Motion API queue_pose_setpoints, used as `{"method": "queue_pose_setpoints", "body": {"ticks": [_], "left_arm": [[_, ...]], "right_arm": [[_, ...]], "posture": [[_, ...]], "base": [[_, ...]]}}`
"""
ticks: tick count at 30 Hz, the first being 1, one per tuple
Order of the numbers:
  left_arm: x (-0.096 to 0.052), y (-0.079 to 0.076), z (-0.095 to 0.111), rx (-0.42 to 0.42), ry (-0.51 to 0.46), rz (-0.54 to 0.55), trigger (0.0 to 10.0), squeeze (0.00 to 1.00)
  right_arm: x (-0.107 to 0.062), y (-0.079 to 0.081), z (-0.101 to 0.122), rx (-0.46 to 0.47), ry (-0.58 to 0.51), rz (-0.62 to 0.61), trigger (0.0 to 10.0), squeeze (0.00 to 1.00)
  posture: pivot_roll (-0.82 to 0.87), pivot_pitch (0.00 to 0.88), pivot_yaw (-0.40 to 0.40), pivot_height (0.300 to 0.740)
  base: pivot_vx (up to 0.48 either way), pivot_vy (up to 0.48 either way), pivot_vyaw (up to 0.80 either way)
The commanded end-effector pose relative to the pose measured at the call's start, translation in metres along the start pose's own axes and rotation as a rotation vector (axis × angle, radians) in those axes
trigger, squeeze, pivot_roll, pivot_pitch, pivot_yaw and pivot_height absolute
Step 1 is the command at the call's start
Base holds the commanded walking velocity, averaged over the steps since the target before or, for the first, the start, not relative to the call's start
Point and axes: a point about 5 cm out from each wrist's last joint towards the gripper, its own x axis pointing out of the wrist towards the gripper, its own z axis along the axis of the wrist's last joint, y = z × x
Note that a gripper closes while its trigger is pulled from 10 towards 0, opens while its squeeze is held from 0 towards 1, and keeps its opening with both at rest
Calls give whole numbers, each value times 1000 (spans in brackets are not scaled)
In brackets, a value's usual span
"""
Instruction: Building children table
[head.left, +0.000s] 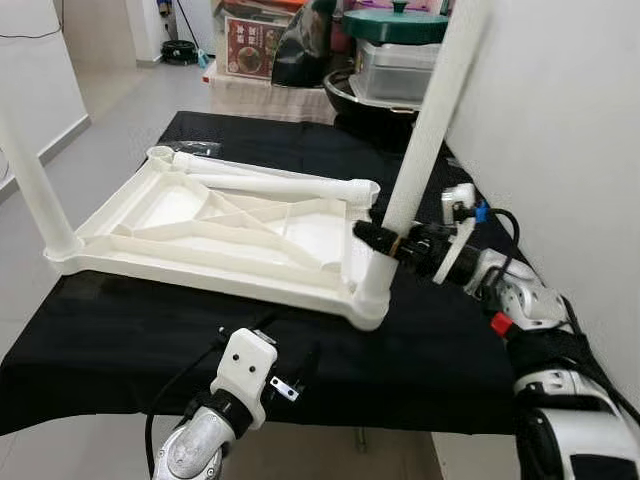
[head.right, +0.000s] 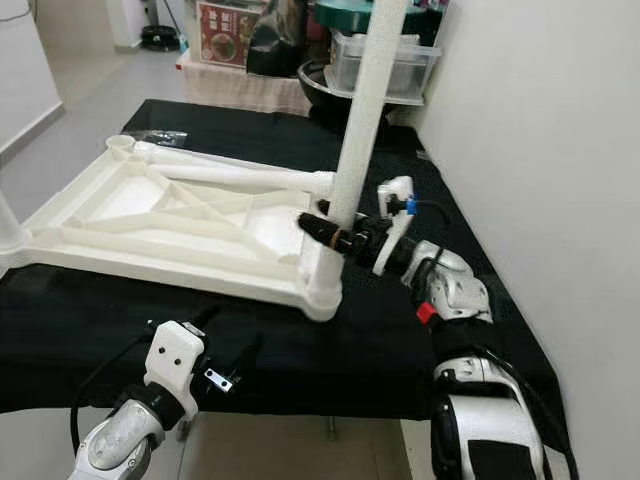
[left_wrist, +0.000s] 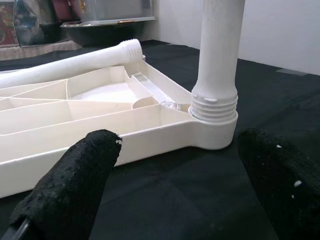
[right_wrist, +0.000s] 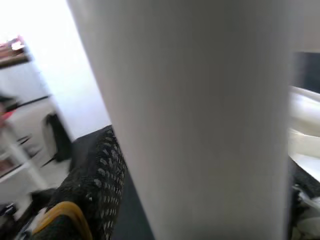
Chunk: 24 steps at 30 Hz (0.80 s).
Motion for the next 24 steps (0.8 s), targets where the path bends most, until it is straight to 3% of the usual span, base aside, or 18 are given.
{"method": "queue_pose_setpoints", "body": {"ticks": [1, 3, 4, 6, 7, 8, 9, 13, 19, 20, 22, 23, 24], "left_arm": [[-1, -4, 1, -4, -5, -9, 10000, 0], [-1, -4, 1, -5, -5, -10, 10000, 0], [-1, -4, 1, -4, -4, -10, 10000, 0], [-2, -3, 1, -3, -3, -10, 10000, 0], [-2, -3, 0, -2, -2, -10, 10000, 0], [-2, -3, 0, -2, -2, -10, 10000, 0], [-2, -4, -1, 0, 3, -11, 10000, 0], [-2, -4, -2, 1, 6, -16, 10000, 0], [-2, -5, -3, 0, 8, -19, 10000, 0], [-2, -5, -3, 0, 11, -24, 10000, 0], [-2, -5, -4, 0, 14, -30, 10000, 0], [-2, -5, -4, 0, 15, -32, 10000, 0], [-2, -5, -4, 0, 15, -32, 10000, 0]], "right_arm": [[8, 2, 1, -22, 24, 67, 10000, 0], [9, 3, 2, -18, 23, 81, 10000, 0], [12, 5, 3, -17, 33, 112, 8588, 0], [14, 6, 2, -16, 41, 132, 8588, 0], [17, 6, 2, -28, 46, 125, 0, 0], [17, 6, 2, -28, 46, 125, 0, 0], [19, -1, -5, -67, 23, -17, 0, 0], [11, -6, -9, -94, -17, -147, 0, 0], [7, -10, -11, -103, -53, -244, 0, 0], [2, -16, -15, -90, -69, -434, 0, 0], [-5, -22, -21, -72, -84, -666, 0, 0], [-17, -29, -27, -39, -83, -940, 0, 0], [-17, -29, -27, -39, -83, -940, 0, 0]], "posture": [[159, 0, -139, 740], [159, 0, -139, 740], [162, 0, -138, 740], [162, 0, -138, 740], [161, 0, -137, 740], [161, 0, -137, 740], [156, 0, -135, 740], [146, 0, -126, 740], [139, 0, -122, 740], [126, 0, -113, 740], [126, 0, -113, 740], [118, 0, -108, 740], [118, 0, -108, 740]], "base": [[0, 0, 0], [0, 0, 0], [0, 0, 0], [0, 0, 0], [0, 0, 0], [0, 0, 0], [0, 0, 0], [0, 0, 0], [0, 0, 0], [0, 0, 0], [0, 0, 0], [0, 0, 0], [0, 0, 0]]}}
